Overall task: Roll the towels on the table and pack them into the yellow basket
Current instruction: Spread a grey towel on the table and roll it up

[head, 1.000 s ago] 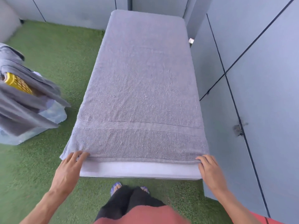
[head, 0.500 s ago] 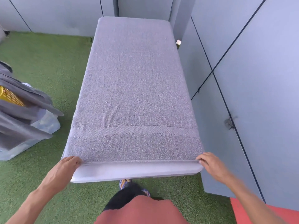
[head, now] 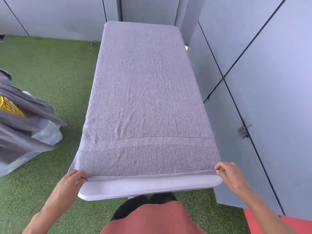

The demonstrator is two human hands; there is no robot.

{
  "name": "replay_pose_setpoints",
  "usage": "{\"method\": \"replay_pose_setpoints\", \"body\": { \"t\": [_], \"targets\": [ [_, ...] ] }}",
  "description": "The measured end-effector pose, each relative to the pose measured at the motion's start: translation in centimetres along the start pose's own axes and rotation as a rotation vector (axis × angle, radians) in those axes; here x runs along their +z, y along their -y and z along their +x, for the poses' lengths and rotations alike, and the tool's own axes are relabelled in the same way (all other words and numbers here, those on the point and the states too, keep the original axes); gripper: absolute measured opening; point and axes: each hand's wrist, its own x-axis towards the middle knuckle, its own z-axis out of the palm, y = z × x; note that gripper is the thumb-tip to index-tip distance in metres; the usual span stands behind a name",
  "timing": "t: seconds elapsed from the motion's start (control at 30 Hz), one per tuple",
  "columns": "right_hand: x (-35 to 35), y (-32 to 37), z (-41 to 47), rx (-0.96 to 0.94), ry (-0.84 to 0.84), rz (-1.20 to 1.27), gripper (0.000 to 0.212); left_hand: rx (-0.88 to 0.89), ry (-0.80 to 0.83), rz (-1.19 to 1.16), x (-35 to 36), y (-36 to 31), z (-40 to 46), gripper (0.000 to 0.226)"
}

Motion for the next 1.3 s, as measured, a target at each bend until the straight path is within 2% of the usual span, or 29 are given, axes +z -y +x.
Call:
{"method": "replay_pose_setpoints", "body": {
  "t": [0.17, 0.27, 0.33, 0.4, 0.47, 0.53, 0.7, 0.83, 0.93, 1.0, 1.1, 1.2, 1.3],
  "targets": [
    [-0.3, -0.3, 0.9, 0.025, 0.041, 0.033, 0.019, -0.206, 0.154, -0.153, -1.6, 0.0, 2.2, 0.014],
    [-0.3, -0.2, 1.5, 0.047, 0.035, 0.063, 0.025, -0.28, 0.12, -0.162, -2.1, -0.7, 2.8, 0.017],
    [-0.1, 0.2, 1.3, 0.082, -0.026, 0.105, 0.022, -0.221, -0.012, -0.022, -1.8, -1.0, 2.4, 0.024],
    [0.5, 0.7, 0.8, 0.101, -0.11, 0.155, 0.023, -0.102, -0.126, 0.114, -1.0, -1.5, 1.3, 0.021],
    [1.3, 1.2, 0.2, 0.09, -0.169, 0.169, 0.027, 0.036, -0.163, 0.196, 0.1, -1.7, -0.1, 0.021],
    [2.2, 1.4, -0.4, 0.056, -0.193, 0.15, 0.026, 0.116, -0.19, 0.23, 1.5, -1.7, -1.5, 0.034],
    [3.0, 0.7, -1.5, -0.016, -0.162, 0.049, 0.029, 0.132, -0.183, 0.233, 3.5, -0.1, -2.9, 0.062],
    [3.1, 0.2, -0.4, -0.015, -0.183, 0.016, 0.027, 0.112, -0.18, 0.261, 2.7, -0.6, -2.5, 0.074],
    [2.9, 0.3, 0.5, -0.009, -0.208, 0.013, 0.021, 0.106, -0.173, 0.264, 1.9, -1.0, -2.0, 0.071],
    [2.6, 0.1, 0.4, -0.019, -0.203, 0.014, 0.02, 0.121, -0.14, 0.256, 1.5, -0.9, -1.5, 0.056],
    [1.2, -0.6, 0.4, -0.043, -0.086, 0.049, 0.021, 0.076, -0.019, 0.197, 0.0, -0.2, -0.2, 0.029],
    [-1.2, -0.5, 2.3, 0.058, 0.192, 0.104, 0.022, -0.052, 0.179, 0.097, -1.8, 0.0, 2.1, 0.02],
    [-2.9, 0.4, 5.1, 0.189, 0.355, 0.146, 0.022, -0.165, 0.242, -0.043, -2.5, -0.9, 4.4, 0.019]
  ]
}}
